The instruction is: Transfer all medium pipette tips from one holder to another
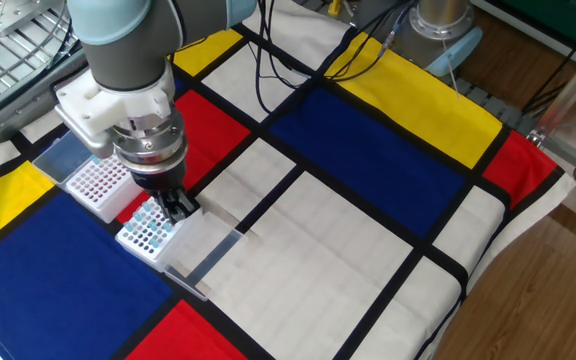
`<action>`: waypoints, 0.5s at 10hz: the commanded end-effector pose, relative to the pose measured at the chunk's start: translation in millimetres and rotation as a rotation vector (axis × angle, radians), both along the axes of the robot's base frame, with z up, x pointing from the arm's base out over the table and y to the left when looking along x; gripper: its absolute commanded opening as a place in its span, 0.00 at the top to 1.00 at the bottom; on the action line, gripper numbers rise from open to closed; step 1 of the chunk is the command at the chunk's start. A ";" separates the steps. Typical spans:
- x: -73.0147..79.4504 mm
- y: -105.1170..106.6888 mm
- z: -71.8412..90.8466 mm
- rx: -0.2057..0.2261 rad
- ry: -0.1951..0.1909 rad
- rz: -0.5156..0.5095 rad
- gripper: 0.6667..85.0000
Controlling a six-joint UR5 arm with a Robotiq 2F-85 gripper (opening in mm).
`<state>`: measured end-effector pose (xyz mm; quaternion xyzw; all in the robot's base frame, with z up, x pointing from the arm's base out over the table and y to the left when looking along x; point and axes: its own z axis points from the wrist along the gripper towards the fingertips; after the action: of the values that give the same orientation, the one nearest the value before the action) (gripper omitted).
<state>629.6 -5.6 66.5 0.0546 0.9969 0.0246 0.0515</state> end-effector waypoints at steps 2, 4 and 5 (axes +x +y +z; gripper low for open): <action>1.3 -0.2 0.0 0.002 -0.003 -0.014 0.79; 2.1 -2.3 0.2 -0.013 -0.002 -0.015 0.81; 2.8 -2.6 1.3 -0.024 0.000 -0.020 0.82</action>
<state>630.6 -8.1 65.8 0.0582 0.9968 0.0154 0.0520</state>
